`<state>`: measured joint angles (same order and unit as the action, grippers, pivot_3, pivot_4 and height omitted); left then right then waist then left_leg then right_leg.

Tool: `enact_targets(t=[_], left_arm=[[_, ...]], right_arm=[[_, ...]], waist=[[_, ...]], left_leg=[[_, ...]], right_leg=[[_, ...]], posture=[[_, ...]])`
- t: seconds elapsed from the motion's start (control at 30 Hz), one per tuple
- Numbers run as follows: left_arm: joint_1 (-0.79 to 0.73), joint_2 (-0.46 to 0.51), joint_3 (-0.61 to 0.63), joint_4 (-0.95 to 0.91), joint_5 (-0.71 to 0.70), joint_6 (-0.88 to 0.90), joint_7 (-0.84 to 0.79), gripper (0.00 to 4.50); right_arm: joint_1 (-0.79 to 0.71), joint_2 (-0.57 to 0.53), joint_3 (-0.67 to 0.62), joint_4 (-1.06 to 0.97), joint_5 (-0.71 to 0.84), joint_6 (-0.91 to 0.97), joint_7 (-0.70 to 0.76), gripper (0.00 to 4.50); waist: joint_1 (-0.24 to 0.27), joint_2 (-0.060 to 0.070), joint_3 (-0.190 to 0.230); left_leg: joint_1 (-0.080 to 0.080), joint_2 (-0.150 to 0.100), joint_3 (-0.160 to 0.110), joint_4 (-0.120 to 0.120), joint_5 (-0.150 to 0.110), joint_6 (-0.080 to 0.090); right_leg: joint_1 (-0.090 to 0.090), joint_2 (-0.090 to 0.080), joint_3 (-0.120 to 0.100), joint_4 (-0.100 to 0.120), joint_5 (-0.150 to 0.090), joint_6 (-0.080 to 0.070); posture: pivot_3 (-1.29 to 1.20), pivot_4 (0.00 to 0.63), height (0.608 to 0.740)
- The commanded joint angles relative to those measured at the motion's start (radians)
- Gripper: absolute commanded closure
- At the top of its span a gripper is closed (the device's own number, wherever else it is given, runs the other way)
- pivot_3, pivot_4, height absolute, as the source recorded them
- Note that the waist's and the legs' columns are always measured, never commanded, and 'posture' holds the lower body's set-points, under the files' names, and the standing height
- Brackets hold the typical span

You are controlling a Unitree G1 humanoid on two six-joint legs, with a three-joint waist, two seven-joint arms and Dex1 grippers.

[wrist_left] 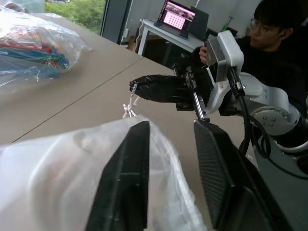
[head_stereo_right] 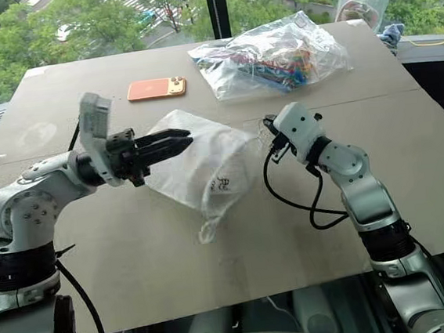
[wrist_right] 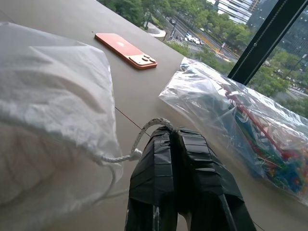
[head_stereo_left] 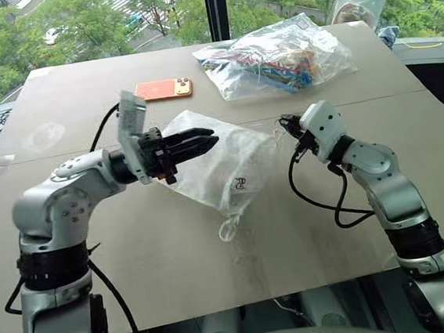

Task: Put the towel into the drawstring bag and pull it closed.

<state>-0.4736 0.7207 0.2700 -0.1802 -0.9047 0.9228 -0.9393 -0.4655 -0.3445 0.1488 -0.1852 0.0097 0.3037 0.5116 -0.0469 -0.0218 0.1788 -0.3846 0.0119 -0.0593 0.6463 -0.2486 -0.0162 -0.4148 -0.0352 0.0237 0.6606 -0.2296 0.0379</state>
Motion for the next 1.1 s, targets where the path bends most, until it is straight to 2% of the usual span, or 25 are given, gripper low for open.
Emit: enact_targets(t=[0.03,0.1,0.2,0.3,0.5,0.77,0.87,0.9,0.97,1.1], left_arm=[[0.177,0.084,0.126,0.028,-0.023,0.046,-0.034,1.35],[0.346,0.14,0.164,-0.021,-0.031,0.069,-0.099,0.42],[0.55,0.134,0.157,-0.15,0.008,0.008,-0.107,0.42],[0.643,0.085,0.078,-0.249,0.09,-0.094,-0.067,0.42],[0.624,-0.007,-0.13,-0.322,0.229,-0.174,0.052,0.42],[0.487,-0.084,-0.351,-0.234,0.377,-0.233,0.112,0.42],[0.447,-0.107,-0.396,-0.168,0.421,-0.261,0.114,0.42],[0.443,-0.105,-0.412,-0.149,0.431,-0.281,0.092,0.95],[0.439,-0.1,-0.438,-0.11,0.444,-0.316,0.049,1.73],[0.44,-0.106,-0.438,-0.033,0.424,-0.361,-0.034,3.81]], right_arm=[[0.003,0.011,-0.009,-0.059,0.005,0.003,-0.019,4.5],[0.009,0.017,-0.011,-0.069,0.008,0.01,-0.024,4.5],[0.02,0.017,-0.008,-0.075,0.014,0.021,-0.019,4.5],[0.027,0.015,-0.004,-0.077,0.022,0.031,-0.005,4.5],[0.033,0.0,-0.003,-0.089,0.035,0.056,0.019,4.5],[0.059,-0.031,-0.013,-0.132,0.044,0.1,0.026,4.5],[0.075,-0.045,-0.018,-0.158,0.043,0.12,0.024,4.5],[0.081,-0.048,-0.019,-0.165,0.043,0.125,0.021,4.5],[0.089,-0.05,-0.019,-0.174,0.042,0.132,0.015,4.5],[0.096,-0.044,-0.016,-0.182,0.04,0.138,0.003,4.5]], waist=[[-0.008,0.0,0.0],[-0.017,0.0,0.0],[-0.009,0.0,0.0],[0.019,0.0,0.0],[0.033,0.0,0.0],[0.029,0.001,0.0],[0.034,0.001,-0.001],[0.033,0.001,-0.001],[0.032,0.001,-0.001],[0.031,0.001,-0.001]], left_leg=[[0.0,0.0,0.0,-0.001,0.0,0.0],[0.001,0.0,0.0,-0.002,0.0,0.0],[0.0,0.0,0.001,-0.003,0.0,0.0],[-0.001,-0.001,0.0,-0.003,0.0,0.0],[0.001,-0.002,0.0,0.0,0.0,0.0],[0.001,-0.001,0.0,0.001,0.0,0.0],[0.001,-0.001,0.0,0.001,0.0,0.0],[0.001,-0.001,0.0,0.002,0.0,0.0],[0.001,-0.001,0.0,0.002,0.0,0.0],[0.001,-0.001,0.0,0.002,0.0,0.0]], right_leg=[[0.0,0.0,0.001,0.0,0.0,0.0],[0.0,0.001,0.002,0.0,0.0,0.0],[-0.002,-0.001,0.002,-0.001,0.0,0.0],[-0.001,-0.002,0.001,-0.002,0.0,0.0],[0.001,-0.003,0.001,-0.001,0.0,-0.001],[0.001,-0.001,0.001,0.0,0.0,0.0],[0.002,-0.001,0.001,0.0,0.0,0.0],[0.002,-0.001,0.001,0.0,0.0,0.0],[0.002,-0.001,0.001,0.0,0.0,0.0],[0.002,-0.001,0.001,0.0,0.0,0.0]], posture=[[0.0,0.15,0.74],[0.0,0.15,0.74],[0.0,0.15,0.74],[0.0,0.15,0.74],[0.0,0.15,0.74],[0.0,0.15,0.74],[0.0,0.15,0.74],[0.0,0.15,0.74],[0.0,0.15,0.74],[0.0,0.15,0.74]])
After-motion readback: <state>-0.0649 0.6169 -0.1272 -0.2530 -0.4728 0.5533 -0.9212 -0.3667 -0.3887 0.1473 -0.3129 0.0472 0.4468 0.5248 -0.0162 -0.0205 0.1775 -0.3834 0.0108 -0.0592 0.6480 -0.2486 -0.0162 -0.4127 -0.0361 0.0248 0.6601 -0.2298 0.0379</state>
